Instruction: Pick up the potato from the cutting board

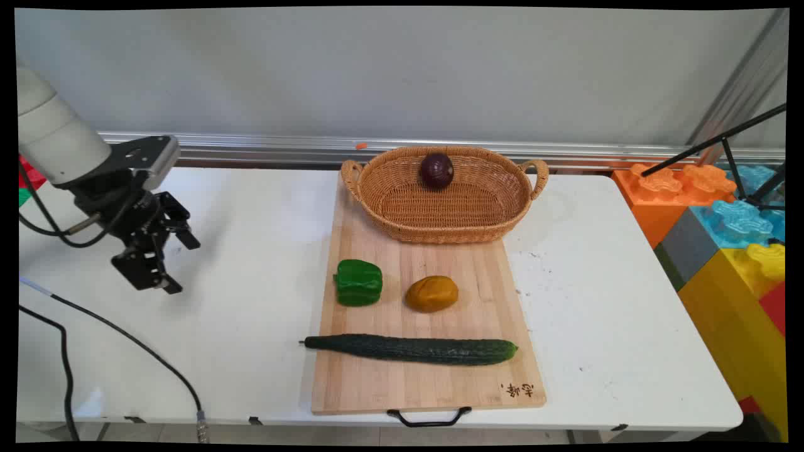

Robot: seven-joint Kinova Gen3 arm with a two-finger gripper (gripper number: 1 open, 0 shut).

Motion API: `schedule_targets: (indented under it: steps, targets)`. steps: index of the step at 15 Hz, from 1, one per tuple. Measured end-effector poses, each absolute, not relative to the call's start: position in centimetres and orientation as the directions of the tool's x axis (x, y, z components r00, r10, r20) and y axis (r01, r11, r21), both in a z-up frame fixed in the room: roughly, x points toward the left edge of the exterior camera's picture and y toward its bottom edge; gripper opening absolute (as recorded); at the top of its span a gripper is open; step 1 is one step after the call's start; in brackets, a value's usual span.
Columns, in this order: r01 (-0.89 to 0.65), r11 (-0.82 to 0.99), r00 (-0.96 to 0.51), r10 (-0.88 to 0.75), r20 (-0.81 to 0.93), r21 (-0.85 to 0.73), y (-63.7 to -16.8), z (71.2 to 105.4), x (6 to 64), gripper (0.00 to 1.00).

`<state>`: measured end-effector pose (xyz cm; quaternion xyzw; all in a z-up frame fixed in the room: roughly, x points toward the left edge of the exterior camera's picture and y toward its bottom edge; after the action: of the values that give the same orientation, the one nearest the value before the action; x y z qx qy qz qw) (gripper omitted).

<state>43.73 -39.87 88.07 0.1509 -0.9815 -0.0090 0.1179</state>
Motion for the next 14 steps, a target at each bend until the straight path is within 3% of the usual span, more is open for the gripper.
schedule_targets:
  steps: [6,14]
  targets:
    - [-0.328,0.941,-0.873,-0.336,0.355,0.084,-41.6,87.6,39.3,1.0]
    - [-0.359,0.926,-0.777,-0.364,0.514,0.112,-45.3,85.6,28.4,1.0]
